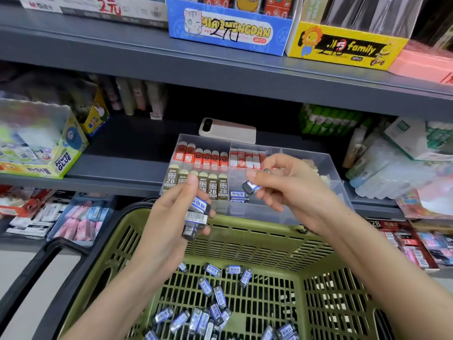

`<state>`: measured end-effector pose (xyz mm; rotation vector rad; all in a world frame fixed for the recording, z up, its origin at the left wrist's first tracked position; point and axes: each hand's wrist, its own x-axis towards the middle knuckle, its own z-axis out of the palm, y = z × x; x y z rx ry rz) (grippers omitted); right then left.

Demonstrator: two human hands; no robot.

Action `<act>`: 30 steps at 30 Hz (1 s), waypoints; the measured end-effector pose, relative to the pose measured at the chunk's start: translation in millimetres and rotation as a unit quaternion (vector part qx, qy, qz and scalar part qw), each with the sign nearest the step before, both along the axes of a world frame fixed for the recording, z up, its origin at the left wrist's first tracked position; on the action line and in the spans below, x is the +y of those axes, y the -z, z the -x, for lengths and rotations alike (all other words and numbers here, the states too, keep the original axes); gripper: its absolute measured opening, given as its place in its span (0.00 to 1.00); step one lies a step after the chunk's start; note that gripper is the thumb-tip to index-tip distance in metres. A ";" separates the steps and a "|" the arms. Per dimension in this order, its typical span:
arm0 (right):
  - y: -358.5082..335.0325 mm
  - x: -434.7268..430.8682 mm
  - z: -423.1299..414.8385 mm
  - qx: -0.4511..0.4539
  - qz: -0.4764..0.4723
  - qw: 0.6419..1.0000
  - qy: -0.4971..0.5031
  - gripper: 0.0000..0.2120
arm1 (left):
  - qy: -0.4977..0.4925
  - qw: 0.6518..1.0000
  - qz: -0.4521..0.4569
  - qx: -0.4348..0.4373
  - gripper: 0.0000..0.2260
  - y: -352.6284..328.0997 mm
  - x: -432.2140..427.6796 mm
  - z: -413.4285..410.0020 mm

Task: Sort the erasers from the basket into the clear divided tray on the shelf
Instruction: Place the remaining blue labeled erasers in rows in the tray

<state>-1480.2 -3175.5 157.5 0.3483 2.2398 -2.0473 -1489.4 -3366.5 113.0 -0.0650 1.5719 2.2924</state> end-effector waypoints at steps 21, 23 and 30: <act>58.5 -5.8 41.4 -0.024 -0.445 0.892 0.081 0.12 | 0.011 0.999 -0.039 0.001 0.18 -2.9 -8.9 5.2; 57.8 -5.9 43.0 -0.019 -0.518 0.853 0.052 0.16 | 0.009 0.999 -0.044 0.000 0.18 -3.4 -9.8 5.8; 54.4 -5.3 49.5 -0.068 -0.589 0.805 0.011 0.14 | 0.001 0.999 -0.043 0.002 0.17 -4.1 -11.4 8.2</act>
